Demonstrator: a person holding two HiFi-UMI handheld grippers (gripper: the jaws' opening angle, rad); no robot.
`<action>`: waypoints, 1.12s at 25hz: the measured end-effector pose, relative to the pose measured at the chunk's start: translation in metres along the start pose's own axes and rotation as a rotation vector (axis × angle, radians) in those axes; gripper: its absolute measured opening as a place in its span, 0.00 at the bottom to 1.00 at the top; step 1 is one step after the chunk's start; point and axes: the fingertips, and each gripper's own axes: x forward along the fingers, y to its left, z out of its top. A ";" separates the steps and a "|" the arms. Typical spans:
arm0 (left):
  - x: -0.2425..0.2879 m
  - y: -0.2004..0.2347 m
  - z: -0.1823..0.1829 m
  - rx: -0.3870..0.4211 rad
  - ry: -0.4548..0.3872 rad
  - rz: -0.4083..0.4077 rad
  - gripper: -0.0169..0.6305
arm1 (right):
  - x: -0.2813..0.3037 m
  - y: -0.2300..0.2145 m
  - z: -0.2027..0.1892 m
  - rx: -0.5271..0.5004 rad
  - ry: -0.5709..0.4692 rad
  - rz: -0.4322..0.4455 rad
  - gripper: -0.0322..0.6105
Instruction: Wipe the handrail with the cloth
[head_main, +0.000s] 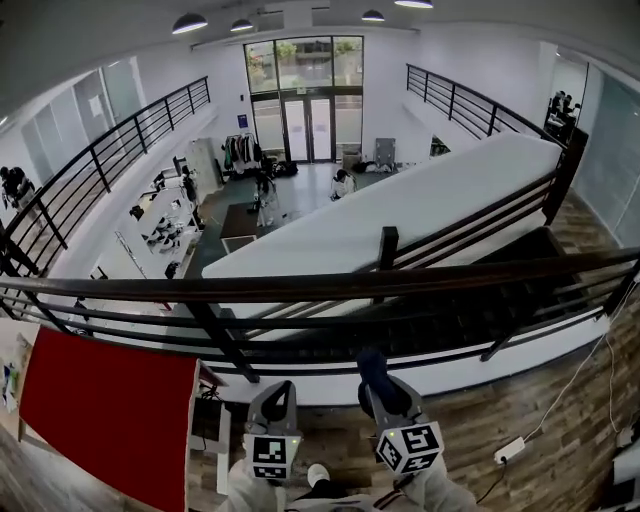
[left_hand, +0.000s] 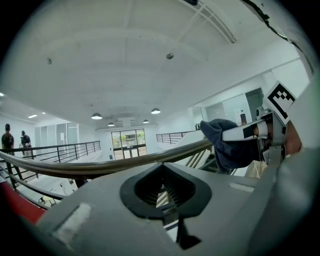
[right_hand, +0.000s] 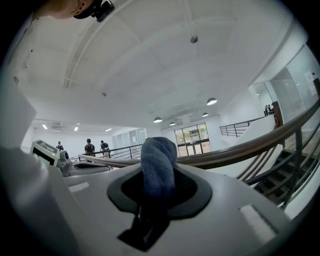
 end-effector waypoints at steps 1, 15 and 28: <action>0.006 0.016 -0.002 -0.009 0.005 0.013 0.03 | 0.018 0.010 0.000 -0.001 0.009 0.017 0.20; 0.033 0.240 -0.052 -0.050 0.090 0.283 0.03 | 0.267 0.200 -0.047 0.085 0.168 0.351 0.20; 0.081 0.378 -0.081 -0.161 0.123 0.361 0.03 | 0.419 0.283 -0.063 0.085 0.244 0.371 0.20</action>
